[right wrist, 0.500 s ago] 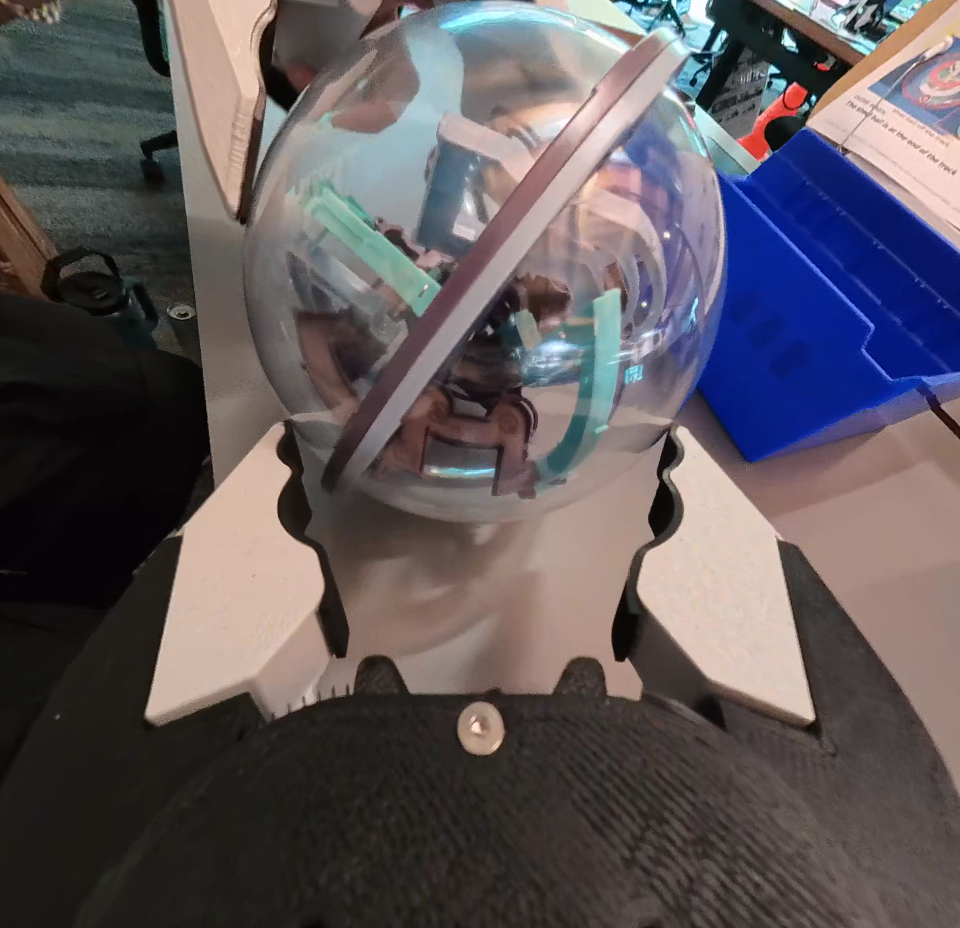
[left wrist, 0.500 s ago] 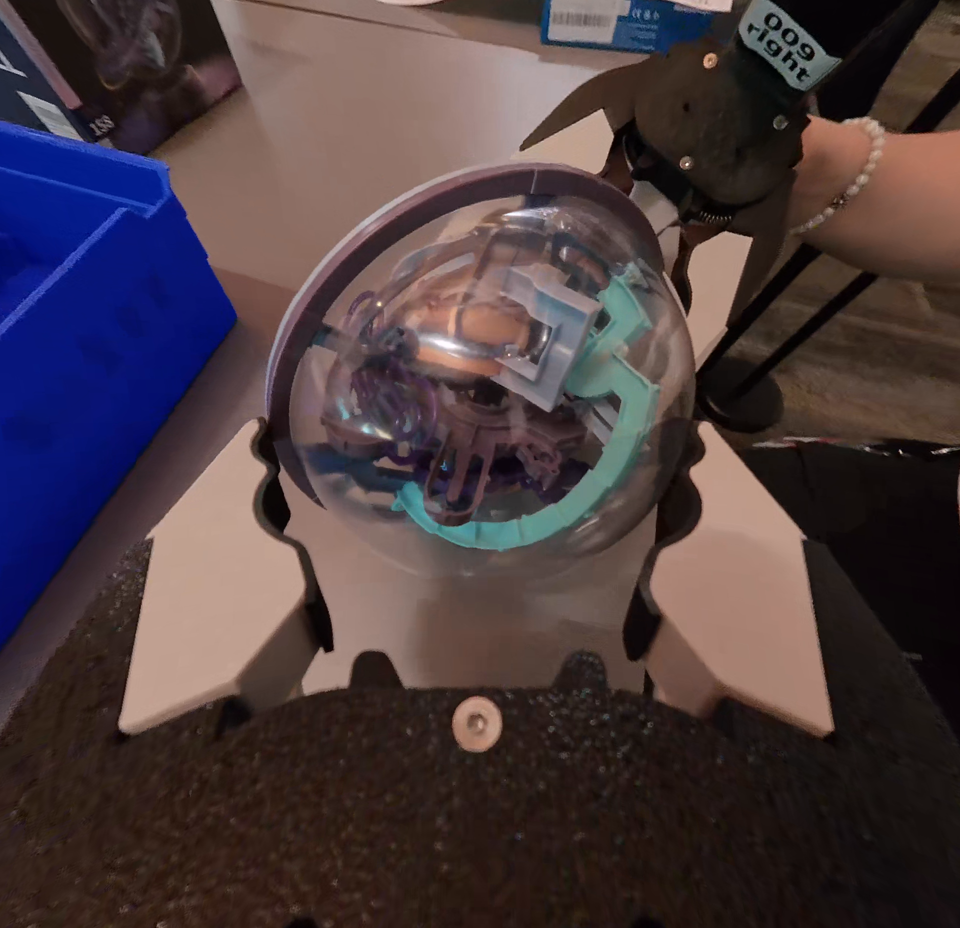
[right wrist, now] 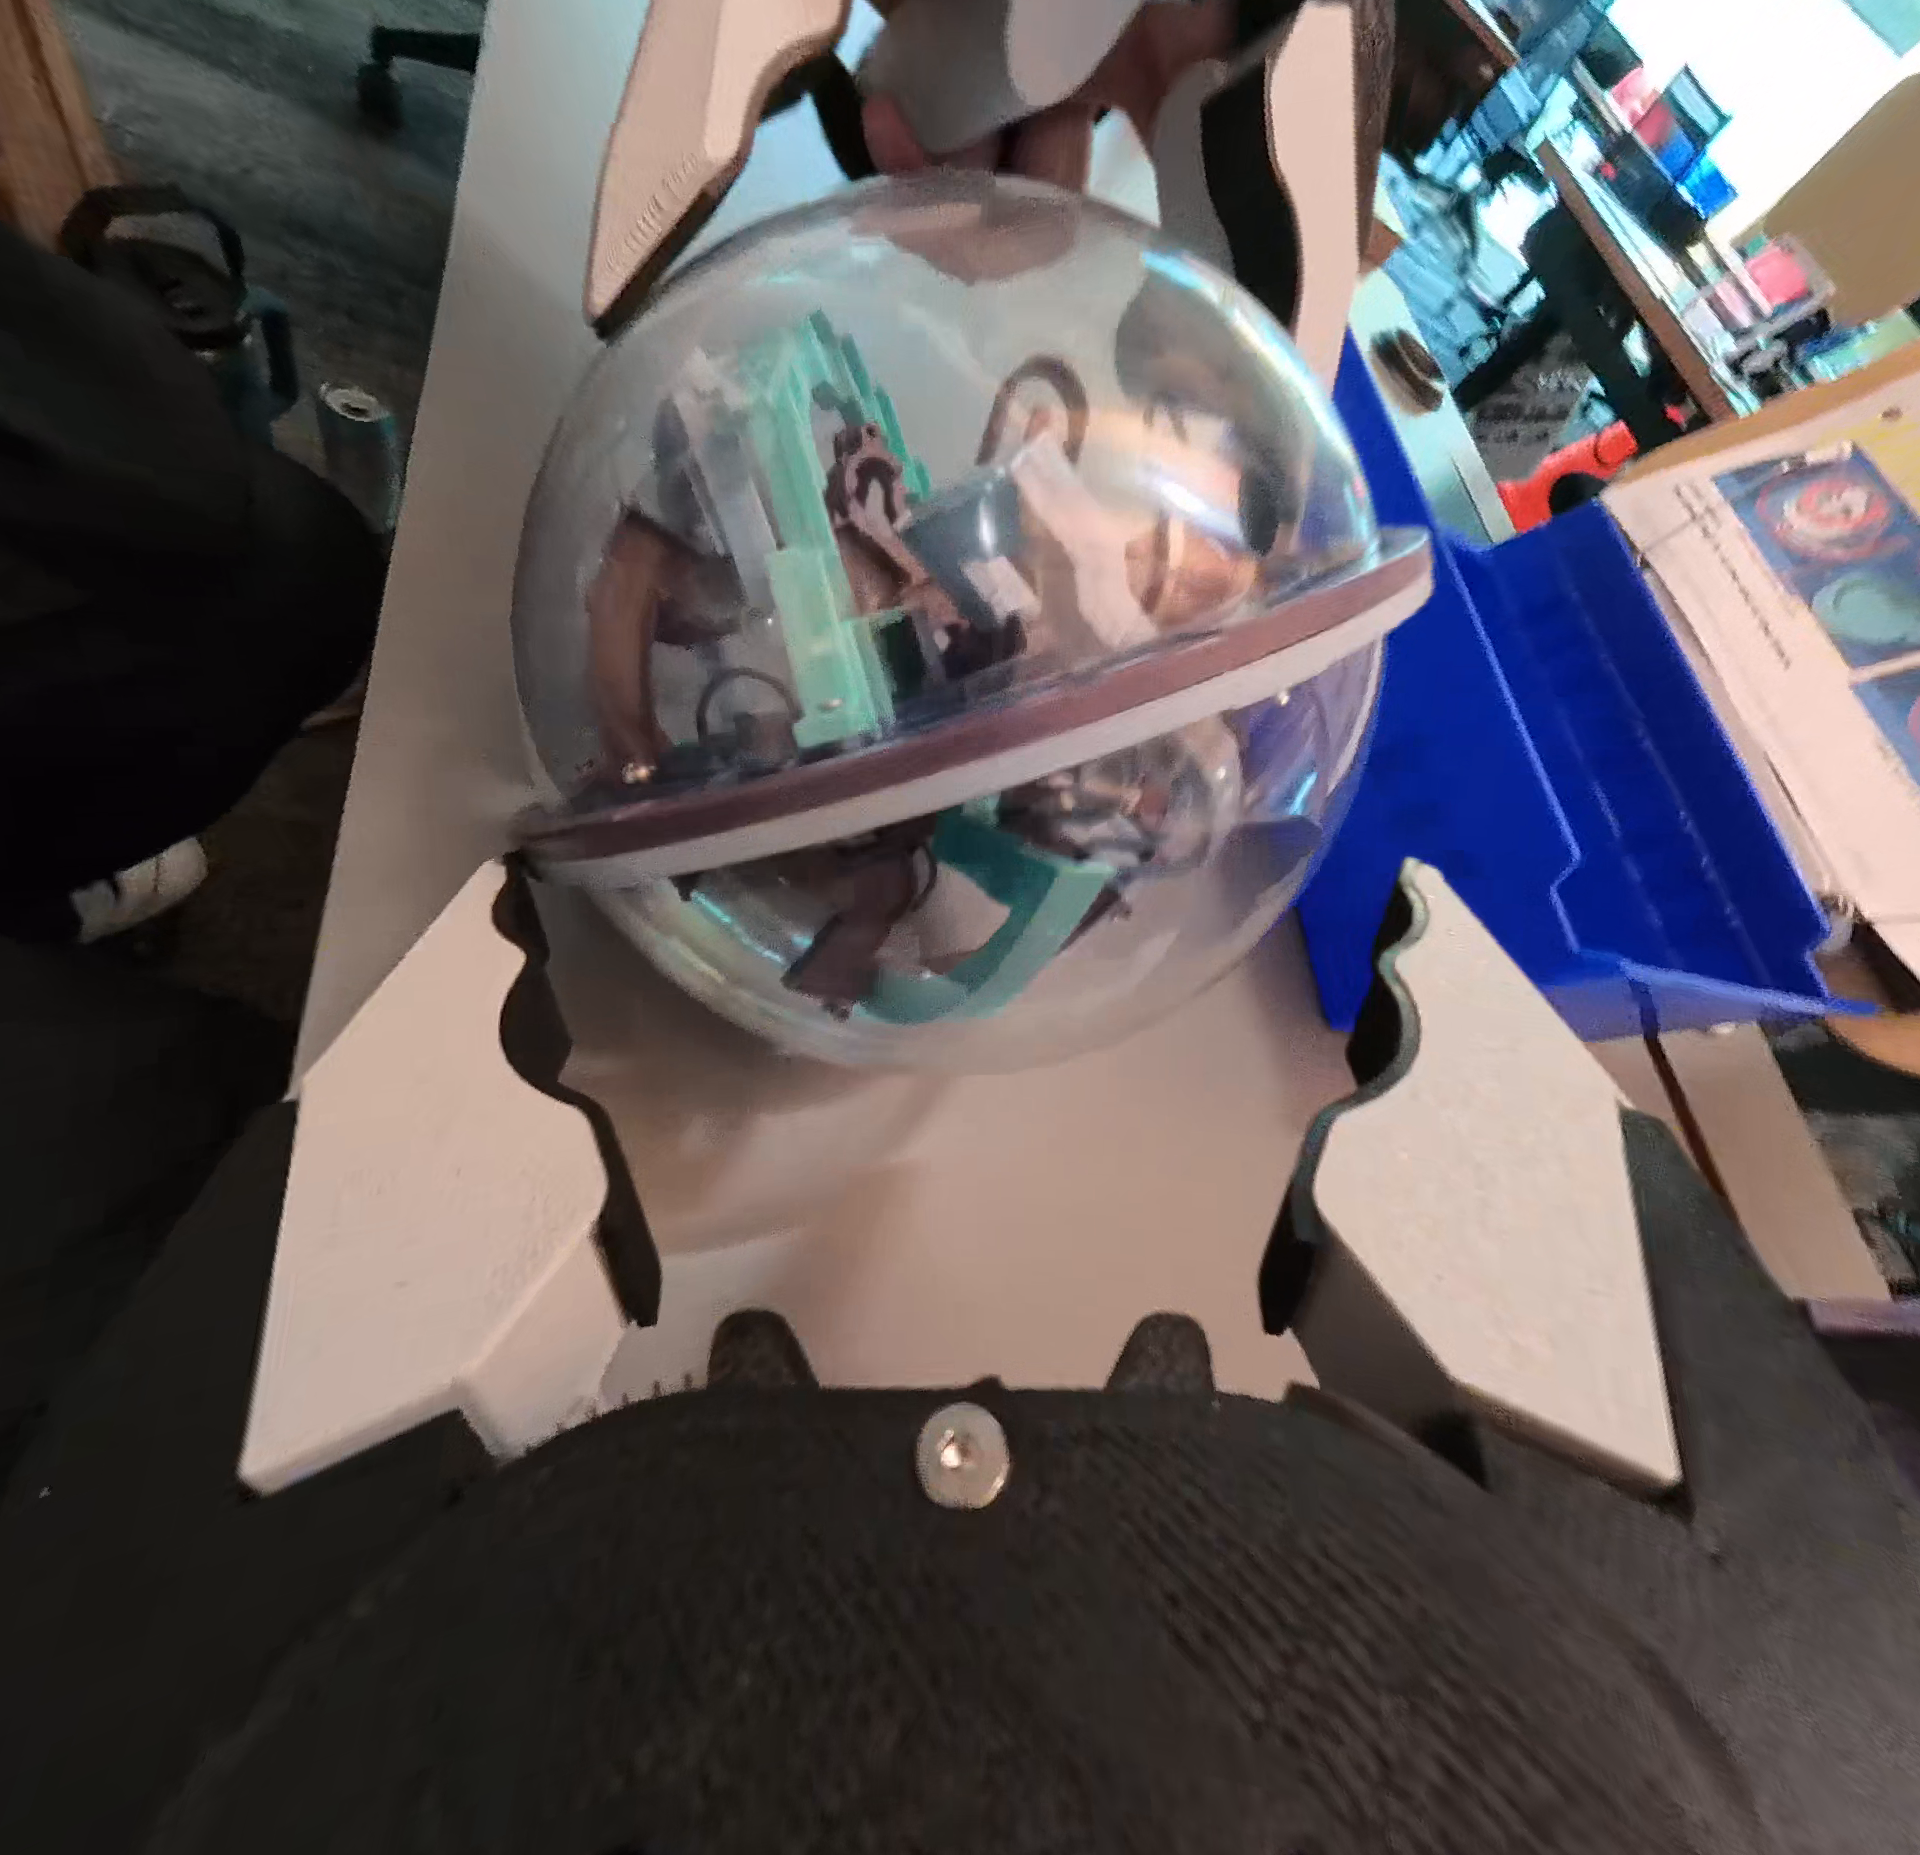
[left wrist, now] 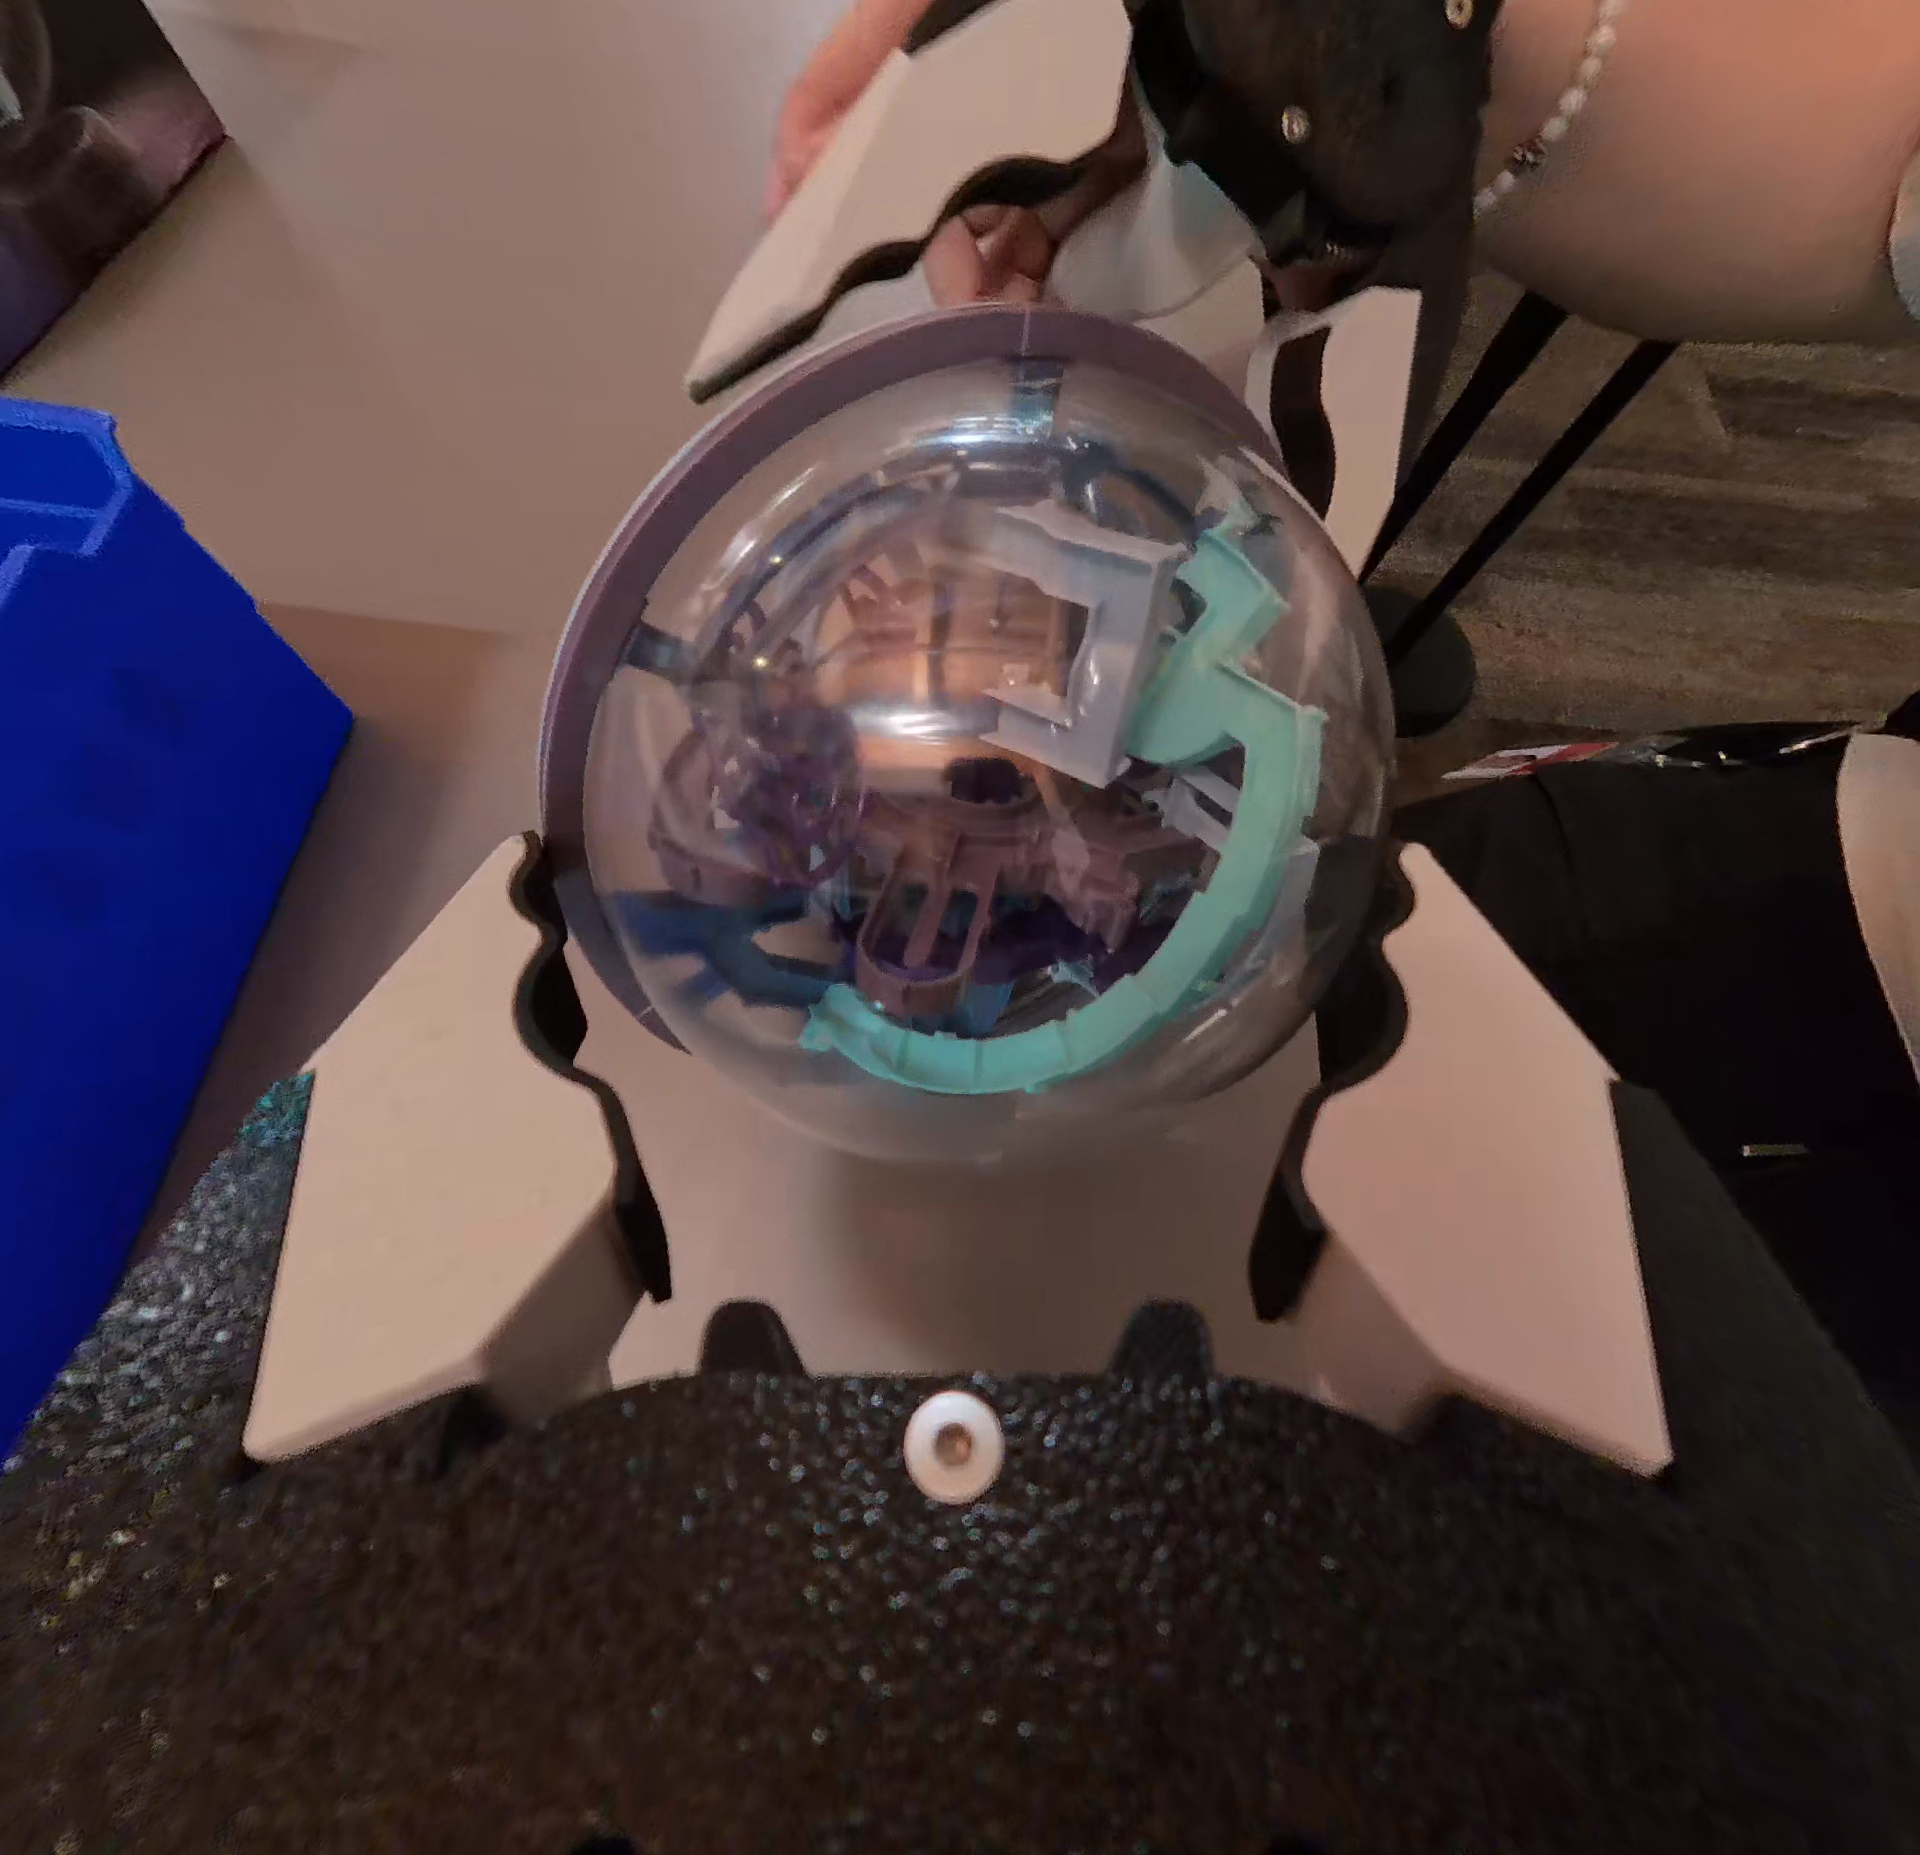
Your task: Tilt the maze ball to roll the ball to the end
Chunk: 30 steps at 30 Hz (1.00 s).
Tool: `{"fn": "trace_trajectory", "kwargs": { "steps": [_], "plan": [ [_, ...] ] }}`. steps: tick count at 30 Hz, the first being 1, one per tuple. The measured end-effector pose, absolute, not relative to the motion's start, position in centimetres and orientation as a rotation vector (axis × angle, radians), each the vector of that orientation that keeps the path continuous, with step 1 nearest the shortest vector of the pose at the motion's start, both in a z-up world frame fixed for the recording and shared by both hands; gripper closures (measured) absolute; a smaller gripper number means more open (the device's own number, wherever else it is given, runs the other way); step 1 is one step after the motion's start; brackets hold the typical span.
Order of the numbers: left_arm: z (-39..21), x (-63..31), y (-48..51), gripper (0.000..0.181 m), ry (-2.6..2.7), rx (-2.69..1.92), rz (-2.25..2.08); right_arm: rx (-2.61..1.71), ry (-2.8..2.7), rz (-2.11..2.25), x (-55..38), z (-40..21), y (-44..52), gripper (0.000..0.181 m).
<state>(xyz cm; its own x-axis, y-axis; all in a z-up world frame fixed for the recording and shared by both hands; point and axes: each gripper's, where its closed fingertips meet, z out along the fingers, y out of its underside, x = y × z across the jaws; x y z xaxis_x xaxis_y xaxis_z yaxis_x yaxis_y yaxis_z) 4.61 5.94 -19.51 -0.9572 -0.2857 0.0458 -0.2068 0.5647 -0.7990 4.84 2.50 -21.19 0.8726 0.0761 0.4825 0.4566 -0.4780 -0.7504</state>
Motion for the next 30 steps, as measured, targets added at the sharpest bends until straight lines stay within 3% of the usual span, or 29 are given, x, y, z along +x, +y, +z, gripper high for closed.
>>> {"fn": "trace_trajectory", "kwargs": {
  "steps": [4, 12, 16, 30],
  "plan": [
    [-19.5, 4.6, 5.6, 0.036, 2.699, -0.412, -1.374, -2.008, -0.433, -0.323, 4.1, -21.2, 3.3, 0.029],
    [-19.8, 4.9, 6.0, 0.033, 2.511, -0.608, -1.467, -2.017, -0.393, -0.419, 4.9, -22.0, 3.2, 0.026],
    [-20.1, 4.4, 6.0, 0.041, 2.346, -0.703, -1.598, -2.010, -0.340, -0.448, 5.0, -22.1, 3.0, 0.026],
    [-20.0, 4.4, 6.0, 0.045, 2.283, -0.650, -1.802, -2.010, -0.190, -0.470, 4.8, -22.1, 3.0, 0.027]
  ]
}}
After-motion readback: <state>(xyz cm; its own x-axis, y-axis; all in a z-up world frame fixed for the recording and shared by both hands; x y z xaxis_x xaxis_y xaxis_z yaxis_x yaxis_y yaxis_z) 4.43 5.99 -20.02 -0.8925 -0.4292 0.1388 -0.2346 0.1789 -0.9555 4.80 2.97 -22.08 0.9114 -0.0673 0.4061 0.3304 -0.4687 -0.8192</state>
